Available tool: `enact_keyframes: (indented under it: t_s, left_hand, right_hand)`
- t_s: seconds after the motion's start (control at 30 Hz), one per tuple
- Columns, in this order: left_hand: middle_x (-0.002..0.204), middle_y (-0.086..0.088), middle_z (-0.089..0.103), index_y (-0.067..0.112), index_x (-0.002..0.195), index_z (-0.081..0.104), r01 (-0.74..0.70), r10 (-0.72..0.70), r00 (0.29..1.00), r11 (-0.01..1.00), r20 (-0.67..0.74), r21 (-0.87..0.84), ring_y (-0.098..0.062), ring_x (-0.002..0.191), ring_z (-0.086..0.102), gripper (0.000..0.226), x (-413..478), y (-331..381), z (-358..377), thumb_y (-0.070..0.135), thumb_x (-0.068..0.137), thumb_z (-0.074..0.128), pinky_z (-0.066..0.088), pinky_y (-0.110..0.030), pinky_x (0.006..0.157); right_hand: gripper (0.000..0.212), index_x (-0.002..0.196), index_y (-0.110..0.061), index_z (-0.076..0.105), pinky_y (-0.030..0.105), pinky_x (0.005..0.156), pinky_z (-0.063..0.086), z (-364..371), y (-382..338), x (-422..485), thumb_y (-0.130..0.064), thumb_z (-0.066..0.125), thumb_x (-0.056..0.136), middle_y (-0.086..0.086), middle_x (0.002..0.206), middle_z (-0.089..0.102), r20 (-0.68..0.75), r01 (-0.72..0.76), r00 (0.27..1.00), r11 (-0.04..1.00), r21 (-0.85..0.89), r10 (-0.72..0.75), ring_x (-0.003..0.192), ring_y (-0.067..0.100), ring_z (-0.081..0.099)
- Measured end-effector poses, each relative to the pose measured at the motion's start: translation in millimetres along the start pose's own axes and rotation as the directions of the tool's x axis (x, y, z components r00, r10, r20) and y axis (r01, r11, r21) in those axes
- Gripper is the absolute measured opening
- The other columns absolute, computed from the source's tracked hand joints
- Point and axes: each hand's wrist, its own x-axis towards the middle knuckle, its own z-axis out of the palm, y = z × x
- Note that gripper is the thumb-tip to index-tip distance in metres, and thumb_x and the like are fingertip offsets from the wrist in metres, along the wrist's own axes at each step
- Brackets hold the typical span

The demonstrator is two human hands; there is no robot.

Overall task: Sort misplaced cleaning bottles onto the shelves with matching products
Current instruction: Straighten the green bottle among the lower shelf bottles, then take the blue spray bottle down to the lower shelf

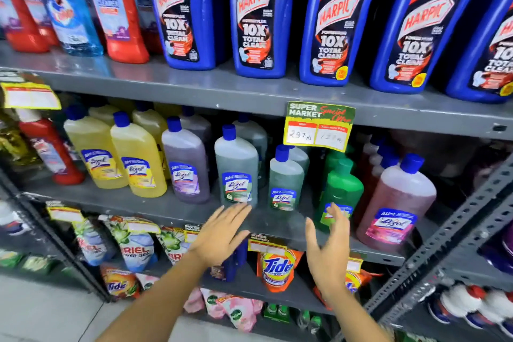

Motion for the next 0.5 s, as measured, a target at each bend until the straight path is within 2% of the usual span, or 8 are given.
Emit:
enact_keyframes:
  t_s: [0.03, 0.1, 0.17, 0.23, 0.33, 0.37, 0.43, 0.5]
  left_hand:
    - [0.157, -0.001, 0.027, 0.019, 0.150, 0.021, -0.002, 0.002, 0.999, 1.000, -0.051, 0.006, -0.015, 0.142, 0.025, 0.056, -2, -4, -17, 0.042, 0.101, 0.034, 0.011, -0.035, 0.119]
    - [0.154, -0.003, 0.032, 0.016, 0.147, 0.030, 0.009, -0.001, 0.985, 0.999, -0.172, 0.046, -0.017, 0.140, 0.032, 0.054, -10, -19, -59, 0.040, 0.099, 0.034, 0.020, -0.037, 0.117]
    - [0.152, -0.006, 0.037, 0.012, 0.144, 0.036, 0.028, -0.014, 0.966, 0.998, -0.260, 0.048, -0.021, 0.137, 0.037, 0.052, -15, -29, -95, 0.037, 0.098, 0.036, 0.027, -0.041, 0.114]
    - [0.147, -0.010, 0.043, 0.009, 0.139, 0.043, 0.084, -0.060, 0.932, 0.995, -0.359, 0.053, -0.024, 0.133, 0.042, 0.049, -31, -45, -137, 0.034, 0.097, 0.038, 0.027, -0.040, 0.113]
    - [0.141, -0.014, 0.050, 0.007, 0.134, 0.048, 0.166, -0.108, 0.890, 0.982, -0.443, 0.094, -0.025, 0.128, 0.043, 0.047, -60, -72, -199, 0.031, 0.095, 0.039, 0.023, -0.035, 0.110]
    - [0.140, -0.014, 0.050, 0.006, 0.134, 0.049, 0.197, -0.121, 0.879, 0.973, -0.462, 0.119, -0.026, 0.128, 0.043, 0.046, -73, -84, -217, 0.030, 0.095, 0.041, 0.023, -0.035, 0.111]
    - [0.142, -0.014, 0.049, 0.005, 0.133, 0.050, 0.266, -0.158, 0.850, 0.952, -0.502, 0.151, -0.027, 0.130, 0.044, 0.047, -97, -108, -246, 0.029, 0.094, 0.043, 0.026, -0.042, 0.112]
    - [0.143, -0.013, 0.048, 0.005, 0.134, 0.050, 0.345, -0.215, 0.800, 0.928, -0.560, 0.137, -0.028, 0.131, 0.044, 0.048, -120, -133, -267, 0.031, 0.094, 0.042, 0.030, -0.049, 0.111]
  right_hand:
    - [0.053, 0.137, -0.022, 0.042, 0.025, 0.105, 0.038, 1, -20, 2, -0.048, 0.054, 0.092, -0.005, 0.135, 0.050, 0.064, 0.080, 0.994, 0.995, 0.056, -0.083, 0.127, 0.009, 0.047]
    - [0.044, 0.136, -0.020, 0.046, 0.027, 0.106, 0.041, 10, -70, 17, -0.036, 0.056, 0.095, -0.004, 0.135, 0.052, 0.141, 0.271, 0.946, 0.951, 0.151, -0.292, 0.127, 0.009, 0.050]
    - [0.042, 0.134, -0.017, 0.049, 0.023, 0.107, 0.038, 18, -113, 35, -0.027, 0.056, 0.094, -0.004, 0.136, 0.053, 0.113, 0.467, 0.864, 0.866, 0.179, -0.490, 0.130, 0.011, 0.049]
    - [0.047, 0.138, -0.018, 0.046, 0.016, 0.109, 0.033, 34, -160, 48, -0.026, 0.055, 0.092, -0.010, 0.141, 0.050, 0.070, 0.591, 0.780, 0.769, 0.242, -0.621, 0.136, 0.003, 0.043]
    - [0.058, 0.147, -0.020, 0.035, 0.017, 0.114, 0.026, 67, -224, 61, -0.025, 0.054, 0.093, -0.020, 0.153, 0.033, 0.025, 0.707, 0.673, 0.653, 0.272, -0.739, 0.144, 0.005, 0.032]
    - [0.059, 0.148, -0.017, 0.034, 0.020, 0.116, 0.025, 80, -244, 63, -0.024, 0.054, 0.093, -0.017, 0.155, 0.032, 0.013, 0.738, 0.639, 0.618, 0.272, -0.769, 0.146, 0.008, 0.029]
    - [0.057, 0.146, -0.009, 0.038, 0.030, 0.119, 0.025, 107, -278, 66, -0.022, 0.055, 0.093, -0.002, 0.155, 0.037, -0.009, 0.773, 0.603, 0.581, 0.255, -0.798, 0.148, 0.016, 0.027]
    - [0.056, 0.143, -0.004, 0.043, 0.043, 0.119, 0.027, 135, -309, 64, -0.022, 0.057, 0.092, 0.010, 0.153, 0.039, -0.015, 0.775, 0.604, 0.583, 0.245, -0.797, 0.147, 0.025, 0.029]
